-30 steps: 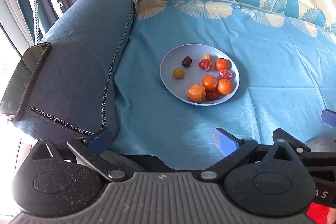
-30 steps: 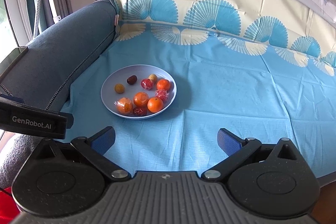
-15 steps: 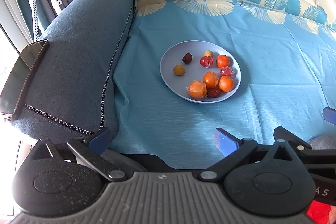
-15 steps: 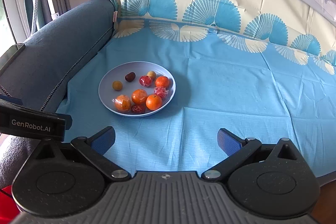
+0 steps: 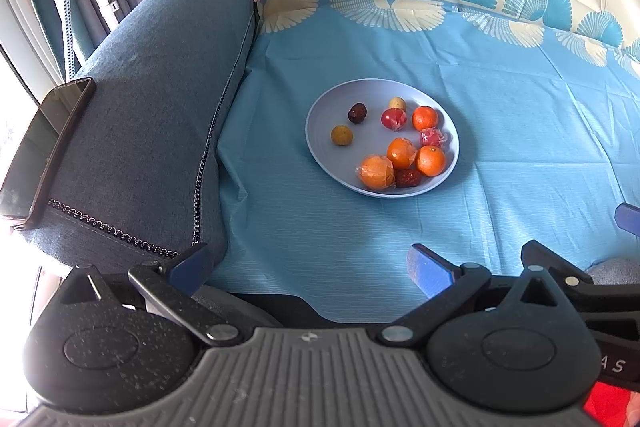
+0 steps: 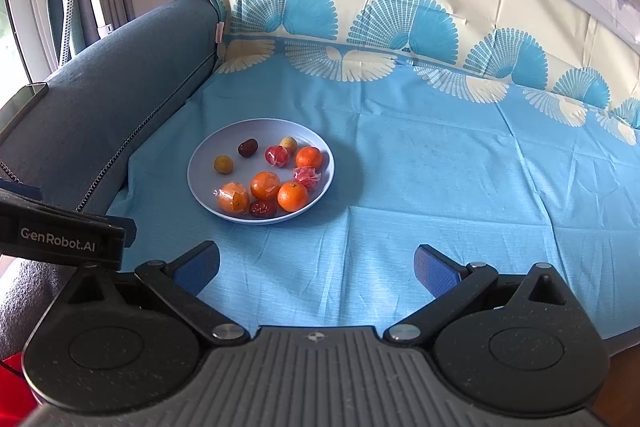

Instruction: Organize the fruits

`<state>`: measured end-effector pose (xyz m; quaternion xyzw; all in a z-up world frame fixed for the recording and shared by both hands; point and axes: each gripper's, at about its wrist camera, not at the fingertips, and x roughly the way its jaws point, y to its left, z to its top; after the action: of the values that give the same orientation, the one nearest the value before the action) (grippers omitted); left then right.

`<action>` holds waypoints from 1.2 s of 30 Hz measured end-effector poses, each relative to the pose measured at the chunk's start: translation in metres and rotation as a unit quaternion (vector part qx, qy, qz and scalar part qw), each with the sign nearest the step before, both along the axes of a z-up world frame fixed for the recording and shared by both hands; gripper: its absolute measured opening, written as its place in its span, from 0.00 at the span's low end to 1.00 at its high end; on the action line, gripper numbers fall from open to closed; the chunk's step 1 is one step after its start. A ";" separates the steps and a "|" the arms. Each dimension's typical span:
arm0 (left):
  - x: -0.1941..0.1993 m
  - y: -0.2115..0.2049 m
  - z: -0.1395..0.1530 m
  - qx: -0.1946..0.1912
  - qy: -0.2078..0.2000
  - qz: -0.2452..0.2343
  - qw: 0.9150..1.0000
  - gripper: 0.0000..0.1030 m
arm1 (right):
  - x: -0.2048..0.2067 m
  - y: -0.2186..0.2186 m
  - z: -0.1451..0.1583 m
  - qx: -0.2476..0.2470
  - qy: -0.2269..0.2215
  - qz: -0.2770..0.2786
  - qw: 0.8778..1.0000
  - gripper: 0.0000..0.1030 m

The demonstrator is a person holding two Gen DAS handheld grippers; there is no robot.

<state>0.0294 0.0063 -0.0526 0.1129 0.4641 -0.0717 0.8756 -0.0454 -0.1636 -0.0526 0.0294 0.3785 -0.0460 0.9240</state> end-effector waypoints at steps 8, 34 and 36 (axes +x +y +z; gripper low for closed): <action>0.000 0.000 0.000 0.002 -0.001 0.000 1.000 1.00 | 0.000 0.000 -0.001 0.000 0.000 -0.001 1.000 0.99; 0.003 0.004 0.002 0.006 -0.004 0.002 1.000 1.00 | 0.000 0.002 0.000 -0.002 -0.004 -0.001 1.000 0.99; 0.003 0.004 0.002 0.006 -0.004 0.002 1.000 1.00 | 0.000 0.002 0.000 -0.002 -0.004 -0.001 1.000 0.99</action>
<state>0.0328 0.0102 -0.0508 0.1176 0.4615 -0.0672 0.8768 -0.0452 -0.1613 -0.0528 0.0282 0.3750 -0.0477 0.9254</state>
